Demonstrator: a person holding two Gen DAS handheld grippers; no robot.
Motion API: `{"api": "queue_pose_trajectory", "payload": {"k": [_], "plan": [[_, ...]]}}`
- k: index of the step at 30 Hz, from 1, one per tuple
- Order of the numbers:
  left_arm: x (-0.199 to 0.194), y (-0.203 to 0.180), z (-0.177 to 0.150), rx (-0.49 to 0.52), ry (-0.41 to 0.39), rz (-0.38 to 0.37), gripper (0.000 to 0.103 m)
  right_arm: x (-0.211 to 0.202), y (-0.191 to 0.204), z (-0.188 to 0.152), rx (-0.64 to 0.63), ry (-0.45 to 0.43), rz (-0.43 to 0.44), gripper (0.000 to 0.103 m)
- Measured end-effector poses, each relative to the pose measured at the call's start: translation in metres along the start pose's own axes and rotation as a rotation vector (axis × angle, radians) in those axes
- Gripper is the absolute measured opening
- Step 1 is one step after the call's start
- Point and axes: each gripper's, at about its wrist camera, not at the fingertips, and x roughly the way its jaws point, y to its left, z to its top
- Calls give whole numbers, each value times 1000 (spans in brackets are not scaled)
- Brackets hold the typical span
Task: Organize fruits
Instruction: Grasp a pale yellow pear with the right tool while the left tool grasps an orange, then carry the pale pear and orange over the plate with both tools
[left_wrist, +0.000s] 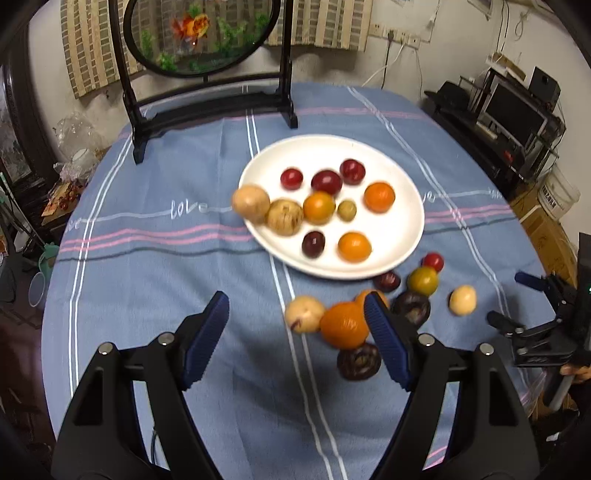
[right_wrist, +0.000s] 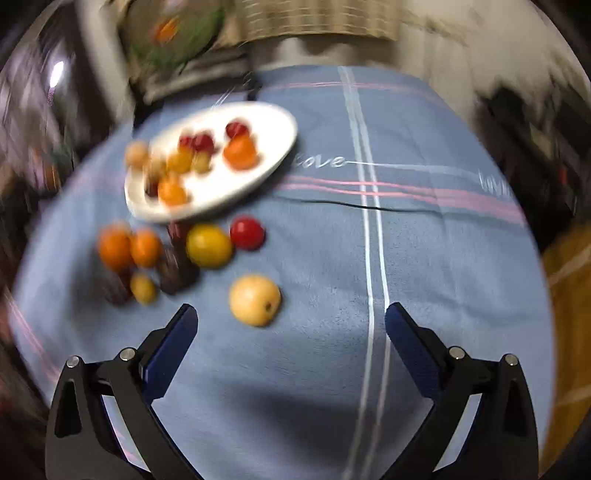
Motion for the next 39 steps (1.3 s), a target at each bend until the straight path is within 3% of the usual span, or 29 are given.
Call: {"api": "queue_pose_trajectory", "payload": {"k": [3,7,11,15,22,27,34,39], "plan": [[6,-3,-9,3,31,5,77,22,9,2,-29,31,13,82],[9,-5,-15,9,47,6,77,38,8,11,-13,70,30,78],[13,-10,-18,23,57,2,77,48,17,21,-45,116,145,38],[22,-24,-16,70,59,-17,77,39,13,26,-12,146,200,38],[53,-47,-17,167,99,-55,74,25,0,26,52,132,218,38],[80,-41,-22,170,168,-91,48,24,2,23,70,139,237,38],[68,-34,-19,146,124,-111,45,23,6,19,78,137,240,38],[39,-31,-8,142,52,-58,45,17,11,22,71,122,254,38]]}}
